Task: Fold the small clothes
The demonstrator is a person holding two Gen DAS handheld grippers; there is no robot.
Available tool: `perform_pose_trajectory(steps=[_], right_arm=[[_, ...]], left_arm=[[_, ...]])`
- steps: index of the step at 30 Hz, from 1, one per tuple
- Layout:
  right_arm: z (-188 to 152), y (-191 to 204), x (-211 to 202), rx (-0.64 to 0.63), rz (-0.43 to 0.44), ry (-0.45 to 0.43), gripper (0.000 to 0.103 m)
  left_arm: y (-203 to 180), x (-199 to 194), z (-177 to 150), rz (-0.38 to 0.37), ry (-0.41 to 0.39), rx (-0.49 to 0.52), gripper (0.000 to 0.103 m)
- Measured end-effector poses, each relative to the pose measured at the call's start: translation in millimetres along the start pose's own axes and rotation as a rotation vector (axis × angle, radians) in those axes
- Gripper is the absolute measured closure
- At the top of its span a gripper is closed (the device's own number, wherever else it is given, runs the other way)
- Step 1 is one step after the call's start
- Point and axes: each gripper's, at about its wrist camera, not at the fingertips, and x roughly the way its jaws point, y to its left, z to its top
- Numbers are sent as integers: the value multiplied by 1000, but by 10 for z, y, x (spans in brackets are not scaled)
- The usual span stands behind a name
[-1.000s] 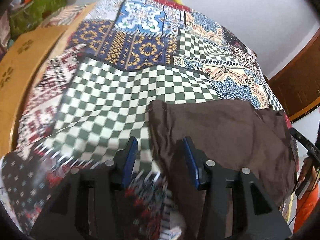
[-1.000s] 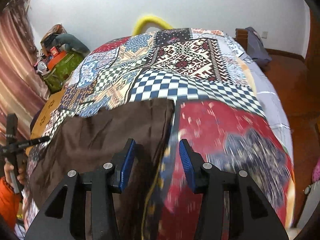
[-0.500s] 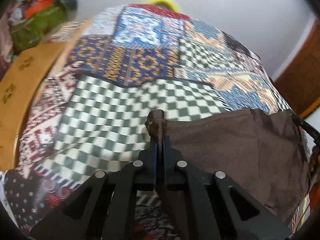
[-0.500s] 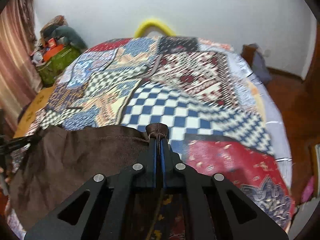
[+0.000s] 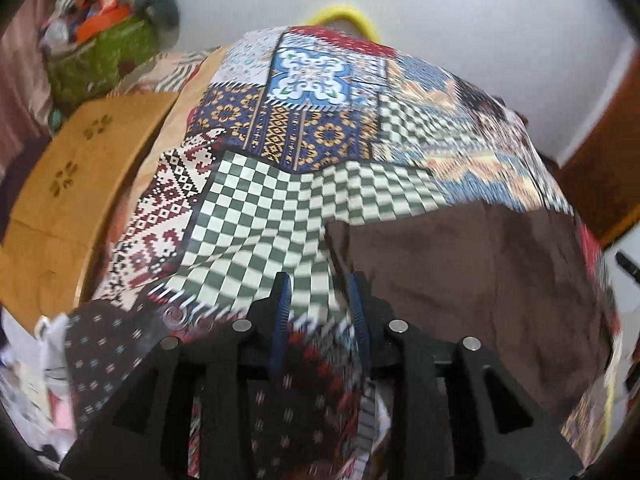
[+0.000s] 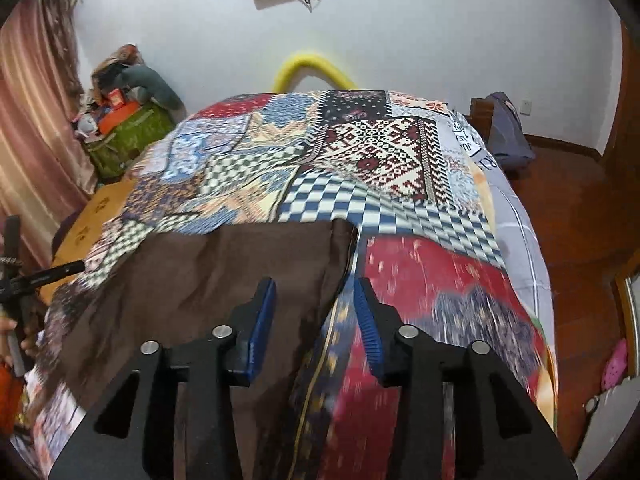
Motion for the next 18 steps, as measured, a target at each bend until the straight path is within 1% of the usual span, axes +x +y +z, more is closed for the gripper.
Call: perform_pose_trajectory(steps=[2, 4, 6, 8, 10, 12, 14, 16, 18], right_arm=[[-128, 42, -134, 1, 4, -4, 58], [-297, 86, -282, -13, -3, -1, 56], [-432, 104, -366, -8, -2, 16, 56], [-564, 97, -412, 20, 9, 41, 56], [-681, 92, -426, 53, 20, 52, 56], [-840, 96, -397, 84, 42, 70, 56], [-952, 116, -329, 93, 41, 94, 56], [-1025, 142, -217, 78, 32, 113, 56], [-1040, 133, -92, 56, 0, 135, 57]], left_arm=[[-108, -112, -123, 0, 8, 59, 61], [-221, -186, -237, -17, 22, 115, 59], [-353, -233, -376, -23, 45, 161, 53], [-416, -246, -485, -44, 68, 171, 49], [-471, -226, -611, -66, 95, 175, 49], [-474, -185, -752, -66, 120, 167, 48], [-455, -171, -867, -78, 136, 159, 47], [-435, -173, -973, -70, 134, 161, 42], [-426, -194, -1028, -42, 119, 169, 41]])
